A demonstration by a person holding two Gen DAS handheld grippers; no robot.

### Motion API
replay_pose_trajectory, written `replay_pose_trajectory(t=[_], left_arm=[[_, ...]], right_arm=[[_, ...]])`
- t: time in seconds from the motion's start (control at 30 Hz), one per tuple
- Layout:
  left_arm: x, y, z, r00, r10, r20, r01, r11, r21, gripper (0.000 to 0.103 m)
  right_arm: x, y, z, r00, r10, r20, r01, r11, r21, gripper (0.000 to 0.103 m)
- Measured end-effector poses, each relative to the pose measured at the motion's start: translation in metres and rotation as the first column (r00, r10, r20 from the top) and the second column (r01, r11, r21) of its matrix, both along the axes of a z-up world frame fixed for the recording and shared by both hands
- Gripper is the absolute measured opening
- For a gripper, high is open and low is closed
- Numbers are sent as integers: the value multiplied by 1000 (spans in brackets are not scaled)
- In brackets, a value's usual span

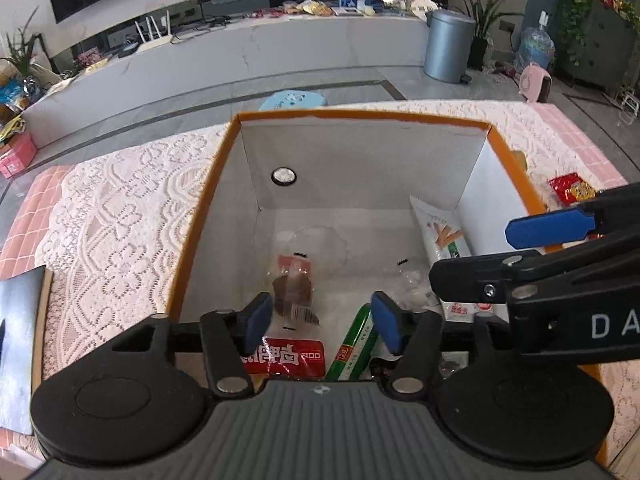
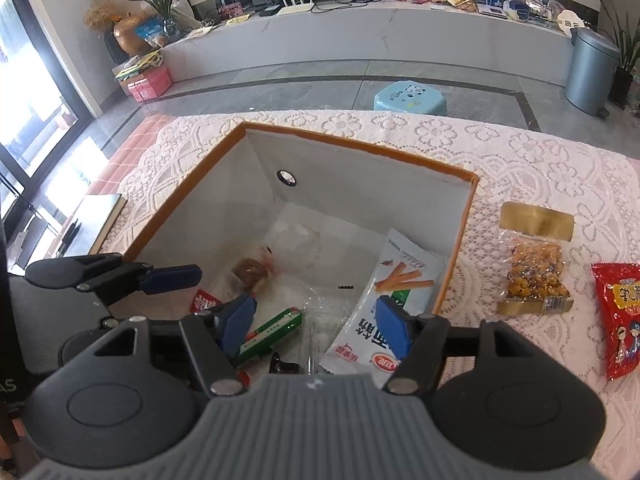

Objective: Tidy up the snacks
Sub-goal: 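Open both tools to drop the bun and stick-snack bag into the box, then move both tools back over the remaining snacks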

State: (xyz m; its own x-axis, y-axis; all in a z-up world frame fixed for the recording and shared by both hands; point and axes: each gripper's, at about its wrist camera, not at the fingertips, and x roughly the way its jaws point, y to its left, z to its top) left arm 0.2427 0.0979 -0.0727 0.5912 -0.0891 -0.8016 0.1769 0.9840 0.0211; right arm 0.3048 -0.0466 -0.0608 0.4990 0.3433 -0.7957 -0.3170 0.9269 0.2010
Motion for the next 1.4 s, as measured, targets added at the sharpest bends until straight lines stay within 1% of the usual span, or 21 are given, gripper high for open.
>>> replay_pose_trajectory(t=[0.03,0.13,0.27,0.3,0.43,0.6,0.7,0.77,0.87,1.0,1.2,1.33,1.4], left_arm=[[-2,0,2,1000,7,7,-7,1000,-6,72],[-9,3,12,1000,24,19,-23,998,-56,72],[-20,1,26,997,50,52,-46,996,-76,72],[-23,1,30,997,60,58,-54,994,-91,72],[-39,0,40,994,85,64,-71,979,-193,72],[-59,-12,50,991,92,94,-66,965,-253,72],[-68,-20,54,990,94,102,-58,948,-312,72],[-73,-25,57,989,101,106,-60,940,-335,72],[-80,-39,60,988,97,122,-50,940,-338,72],[-87,-65,64,989,60,135,-12,943,-334,72],[-97,-104,67,985,-23,171,67,964,-258,72],[-97,-131,66,980,-74,186,114,970,-215,72],[-96,-143,65,976,-101,192,139,972,-192,72]], right_arm=[[-2,-1,2,1000,-4,3,4,1000,3,67],[-8,-6,11,1000,-13,18,12,1000,19,70],[-20,-12,24,999,-24,47,23,999,29,73],[-23,-14,28,998,-29,55,27,999,33,74],[-40,-28,40,995,-61,81,55,996,67,77],[-68,-54,54,984,-120,130,111,991,80,80],[-88,-76,60,974,-167,155,152,983,107,80],[-102,-91,63,964,-193,180,177,979,101,80],[-124,-114,65,946,-243,215,230,970,84,81],[-145,-146,62,924,-309,226,296,951,90,81],[-165,-190,52,876,-404,262,390,915,107,81],[-174,-212,44,851,-421,314,407,906,111,81],[-176,-222,39,844,-422,330,411,905,108,81]])
